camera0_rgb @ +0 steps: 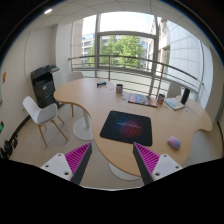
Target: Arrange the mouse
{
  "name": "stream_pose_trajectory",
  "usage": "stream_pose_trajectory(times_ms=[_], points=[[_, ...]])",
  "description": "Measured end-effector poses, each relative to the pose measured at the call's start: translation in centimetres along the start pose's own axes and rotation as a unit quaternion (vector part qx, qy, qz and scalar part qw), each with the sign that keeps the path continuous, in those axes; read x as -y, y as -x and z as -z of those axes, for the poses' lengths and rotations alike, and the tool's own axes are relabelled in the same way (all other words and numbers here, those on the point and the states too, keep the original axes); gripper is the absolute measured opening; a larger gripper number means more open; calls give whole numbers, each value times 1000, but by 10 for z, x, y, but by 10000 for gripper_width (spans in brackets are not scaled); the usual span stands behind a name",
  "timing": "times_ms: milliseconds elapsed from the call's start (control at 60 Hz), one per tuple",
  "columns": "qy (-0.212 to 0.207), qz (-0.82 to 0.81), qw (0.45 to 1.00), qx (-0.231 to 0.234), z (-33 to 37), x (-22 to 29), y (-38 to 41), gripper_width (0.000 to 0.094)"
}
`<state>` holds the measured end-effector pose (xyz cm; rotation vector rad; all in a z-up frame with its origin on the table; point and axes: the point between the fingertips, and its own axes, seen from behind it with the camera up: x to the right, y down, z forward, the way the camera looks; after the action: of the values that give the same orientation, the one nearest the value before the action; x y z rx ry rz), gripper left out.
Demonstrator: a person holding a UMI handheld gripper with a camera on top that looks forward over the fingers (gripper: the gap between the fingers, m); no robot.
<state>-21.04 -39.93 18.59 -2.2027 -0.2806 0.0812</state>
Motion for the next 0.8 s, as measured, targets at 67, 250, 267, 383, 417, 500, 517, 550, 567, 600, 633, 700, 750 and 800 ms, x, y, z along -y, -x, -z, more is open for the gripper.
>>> stream_pose_trajectory(times_ms=[67,250,267,383,417,500,517,550,567,600,633,700,750,800], points=[[13,-9,1000,-13,0,-12,-9,846],[58,-41,996,-57,-11,-82,-102,847],[62,-44,995,-62,-14,-88,-113,846],[84,-55,990,-102,-34,-127,-191,849],[86,-56,988,-113,-42,-134,-214,849],[81,-56,986,-133,-67,-143,-267,850],[79,-56,986,-137,-73,-144,-277,851],[76,-56,985,-141,-85,-145,-295,848],[75,-56,985,-143,-91,-145,-303,847],[72,-58,985,-145,-102,-144,-320,850],[68,-59,985,-147,-113,-143,-335,848],[63,-65,985,-149,-137,-142,-360,846],[63,-70,985,-143,-155,-141,-373,844],[63,-71,986,-138,-171,-138,-384,847]])
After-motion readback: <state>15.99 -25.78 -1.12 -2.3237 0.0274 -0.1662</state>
